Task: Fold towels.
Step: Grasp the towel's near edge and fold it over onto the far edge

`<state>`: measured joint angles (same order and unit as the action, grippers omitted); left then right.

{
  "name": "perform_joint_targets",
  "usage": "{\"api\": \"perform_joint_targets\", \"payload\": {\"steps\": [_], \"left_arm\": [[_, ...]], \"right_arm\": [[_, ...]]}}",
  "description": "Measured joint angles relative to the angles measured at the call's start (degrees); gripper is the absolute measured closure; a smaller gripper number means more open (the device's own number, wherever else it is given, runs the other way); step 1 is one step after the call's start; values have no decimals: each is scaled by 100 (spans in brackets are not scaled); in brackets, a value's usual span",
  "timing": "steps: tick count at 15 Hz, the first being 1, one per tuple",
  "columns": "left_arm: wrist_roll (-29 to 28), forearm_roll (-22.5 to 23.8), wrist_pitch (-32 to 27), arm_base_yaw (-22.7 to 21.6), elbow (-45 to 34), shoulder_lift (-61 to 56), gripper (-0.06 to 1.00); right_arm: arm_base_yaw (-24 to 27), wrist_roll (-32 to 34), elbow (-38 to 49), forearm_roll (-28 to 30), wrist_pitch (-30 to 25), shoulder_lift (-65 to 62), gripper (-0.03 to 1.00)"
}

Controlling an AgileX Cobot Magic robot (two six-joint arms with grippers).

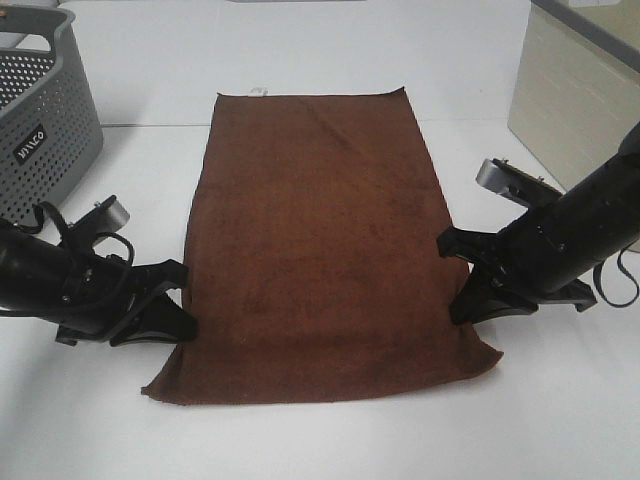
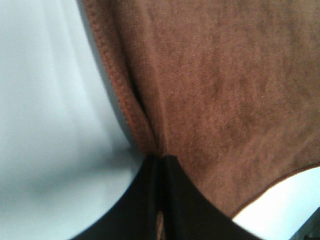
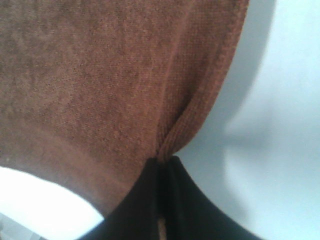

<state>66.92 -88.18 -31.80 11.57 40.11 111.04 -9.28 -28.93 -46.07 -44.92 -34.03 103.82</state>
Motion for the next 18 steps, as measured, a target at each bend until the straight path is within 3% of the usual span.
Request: {"api": "perform_joint_targets", "payload": {"steps": [2,7,11,13,15,18], "left_arm": [[-11,46,6,0,-390,-401,94],[-11,92,-17,6,-1833,-1381,94],[-11,155,-160,17,-2298,-1811,94],[-109,178,-183,17,-2149,-1828,94],[-556,453,-183,17,-1713,-1811,94],[-1816,1490,-143,17,-602,-1805,94]], "right_arm": [[0,206,115,138,-350,-292,97],[-17,298,1621,46,-332,-1249,97],[-23,246,2137,-23,-327,-1879,97],[-34,241,2057,-23,-281,-1994,97],[-34,212,1656,-6,-269,-1948,97],[-34,206,596,40,-378,-1467,97]]}}
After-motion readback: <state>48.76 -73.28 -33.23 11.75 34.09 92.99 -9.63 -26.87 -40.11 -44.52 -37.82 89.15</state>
